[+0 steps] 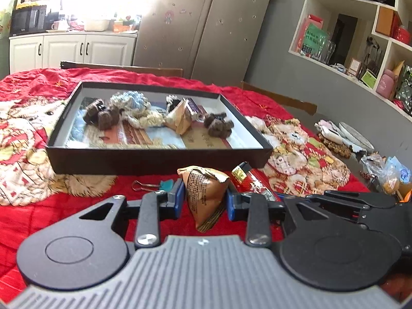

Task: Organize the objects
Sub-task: 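Carry red lighter and paper packet with both grippers over the black box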

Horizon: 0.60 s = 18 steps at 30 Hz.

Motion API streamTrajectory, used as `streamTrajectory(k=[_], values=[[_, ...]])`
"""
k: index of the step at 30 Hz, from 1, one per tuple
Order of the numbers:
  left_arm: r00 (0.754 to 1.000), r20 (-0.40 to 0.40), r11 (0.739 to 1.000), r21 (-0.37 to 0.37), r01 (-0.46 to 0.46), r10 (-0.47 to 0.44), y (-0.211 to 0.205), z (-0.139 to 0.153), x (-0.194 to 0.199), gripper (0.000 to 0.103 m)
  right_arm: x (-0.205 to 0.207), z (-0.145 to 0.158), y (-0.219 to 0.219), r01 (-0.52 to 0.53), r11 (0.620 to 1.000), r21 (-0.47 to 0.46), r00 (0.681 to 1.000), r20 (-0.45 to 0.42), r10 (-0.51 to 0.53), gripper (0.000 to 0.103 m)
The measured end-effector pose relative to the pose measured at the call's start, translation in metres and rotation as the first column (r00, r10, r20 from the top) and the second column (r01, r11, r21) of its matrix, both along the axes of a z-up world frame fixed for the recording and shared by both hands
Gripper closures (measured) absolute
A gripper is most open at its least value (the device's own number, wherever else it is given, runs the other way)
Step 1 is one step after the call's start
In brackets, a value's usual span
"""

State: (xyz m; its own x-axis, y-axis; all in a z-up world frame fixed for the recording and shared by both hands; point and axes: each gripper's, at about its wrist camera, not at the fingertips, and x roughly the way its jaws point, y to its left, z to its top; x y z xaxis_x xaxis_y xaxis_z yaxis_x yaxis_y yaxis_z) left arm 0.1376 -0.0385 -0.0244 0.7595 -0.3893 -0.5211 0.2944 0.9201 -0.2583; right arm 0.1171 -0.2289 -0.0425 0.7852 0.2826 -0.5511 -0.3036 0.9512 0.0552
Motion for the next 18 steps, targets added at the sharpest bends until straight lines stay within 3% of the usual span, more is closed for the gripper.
streamTrajectory(k=[9,18], values=[[0.996,0.052,0.997,0.030,-0.069,0.067,0.031,0.025,0.011,0.067,0.005,0.022,0.005,-0.018,1.000,0.010,0.999,0.031,0.017,0.085],[0.991,0.085,0.990,0.087,-0.115,0.107,0.051,0.035,0.047,0.067,0.044,0.050,0.019,-0.034,0.999,0.024,0.998,0.058,0.032,0.085]])
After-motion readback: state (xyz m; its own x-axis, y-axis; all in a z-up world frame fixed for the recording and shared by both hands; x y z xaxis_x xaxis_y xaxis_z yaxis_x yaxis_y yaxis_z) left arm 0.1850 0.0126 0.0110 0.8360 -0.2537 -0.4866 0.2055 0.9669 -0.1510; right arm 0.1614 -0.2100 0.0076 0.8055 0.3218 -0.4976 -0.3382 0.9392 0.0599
